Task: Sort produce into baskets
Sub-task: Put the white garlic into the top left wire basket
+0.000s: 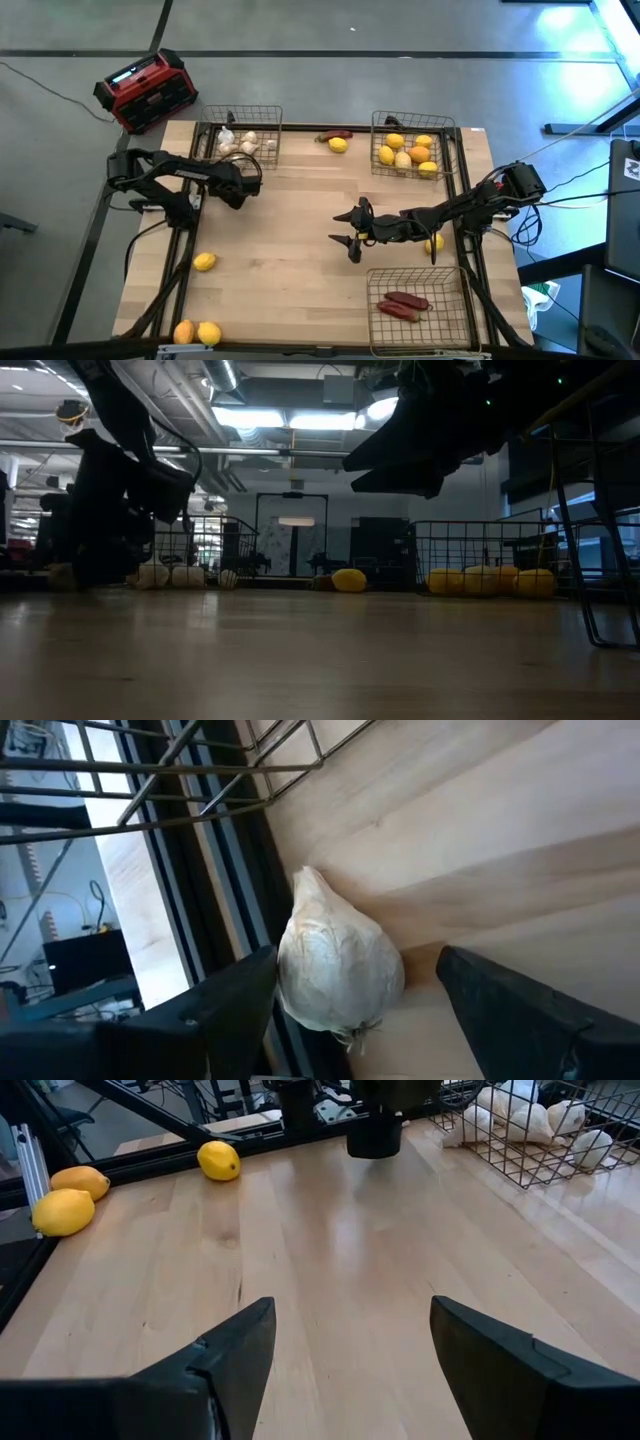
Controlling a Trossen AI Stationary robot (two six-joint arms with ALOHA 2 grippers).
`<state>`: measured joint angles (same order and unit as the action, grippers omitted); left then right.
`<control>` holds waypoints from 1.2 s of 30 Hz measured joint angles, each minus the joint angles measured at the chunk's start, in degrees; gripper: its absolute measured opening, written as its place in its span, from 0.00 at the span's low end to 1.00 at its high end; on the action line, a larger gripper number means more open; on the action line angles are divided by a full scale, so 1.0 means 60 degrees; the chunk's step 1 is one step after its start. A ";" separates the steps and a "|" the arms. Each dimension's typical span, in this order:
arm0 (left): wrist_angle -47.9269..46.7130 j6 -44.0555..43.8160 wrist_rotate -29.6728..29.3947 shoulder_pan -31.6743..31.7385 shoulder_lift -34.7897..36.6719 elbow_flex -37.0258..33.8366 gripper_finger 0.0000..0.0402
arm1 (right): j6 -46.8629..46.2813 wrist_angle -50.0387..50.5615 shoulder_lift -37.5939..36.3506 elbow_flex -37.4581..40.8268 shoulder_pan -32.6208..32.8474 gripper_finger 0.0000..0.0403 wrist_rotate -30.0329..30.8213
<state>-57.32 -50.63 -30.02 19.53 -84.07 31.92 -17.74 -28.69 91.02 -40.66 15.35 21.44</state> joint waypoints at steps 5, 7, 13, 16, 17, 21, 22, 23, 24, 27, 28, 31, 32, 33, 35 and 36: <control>0.0004 0.0108 0.0130 -0.0242 0.0014 0.0005 0.71 | 0.0000 -0.0031 0.0000 0.0000 0.0000 0.66 0.0002; 0.0016 0.0112 0.0216 -0.0374 0.0072 0.0005 0.71 | 0.0000 -0.0037 0.0000 0.0000 0.0000 0.66 0.0002; 0.0155 -0.0126 0.0768 -0.0764 0.0572 -0.0006 0.71 | 0.0000 -0.0049 0.0000 0.0000 0.0000 0.66 -0.0002; 0.0284 -0.0216 0.1202 -0.0934 0.0877 -0.0006 0.71 | 0.0003 -0.0055 0.0000 0.0000 0.0000 0.66 -0.0002; 0.0326 -0.0222 0.1335 -0.1009 0.0971 -0.0006 0.71 | 0.0000 -0.0057 0.0000 0.0000 0.0000 0.66 -0.0002; 0.0603 -0.0219 0.1608 -0.1409 0.1285 -0.0006 0.71 | 0.0004 -0.0068 0.0000 0.0000 0.0000 0.66 -0.0002; 0.0742 -0.0216 0.1617 -0.1524 0.1341 -0.0006 0.71 | 0.0004 -0.0069 0.0000 0.0001 0.0000 0.66 -0.0002; 0.0921 -0.0185 0.1652 -0.1641 0.1394 -0.0006 0.71 | 0.0004 -0.0071 0.0000 0.0000 0.0000 0.66 -0.0002; 0.1088 -0.0125 0.1682 -0.1753 0.1446 -0.0006 0.71 | 0.0004 -0.0087 0.0000 0.0000 0.0000 0.66 -0.0002; 0.1086 -0.0409 0.1675 -0.1937 0.1504 0.0047 0.71 | 0.0004 -0.0113 0.0000 0.0000 0.0000 0.66 -0.0002; 0.0922 -0.0626 0.1615 -0.1952 0.1508 0.0096 0.71 | 0.0004 -0.0120 0.0000 0.0000 0.0000 0.66 -0.0002; 0.0216 -0.1032 0.1313 -0.1949 0.1510 0.0330 0.71 | 0.0004 -0.0144 -0.0002 0.0000 0.0000 0.66 -0.0002; -0.0023 -0.1154 0.1120 -0.1953 0.1512 0.0398 0.71 | 0.0004 -0.0143 0.0000 0.0000 0.0000 0.66 -0.0002; -0.0164 -0.1290 0.0900 -0.1953 0.1512 0.0450 0.71 | 0.0007 -0.0143 0.0000 0.0000 0.0000 0.66 -0.0002; -0.0168 -0.1517 0.0361 -0.1943 0.1550 0.0504 0.71 | 0.0007 -0.0165 0.0000 0.0000 0.0000 0.66 -0.0002; -0.0160 -0.1565 0.0120 -0.1904 0.1563 0.0504 0.71 | 0.0007 -0.0189 0.0000 0.0000 -0.0004 0.66 -0.0002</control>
<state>-58.28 -60.02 -29.30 8.10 -74.69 34.94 -17.69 -29.83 91.02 -40.66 15.33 21.43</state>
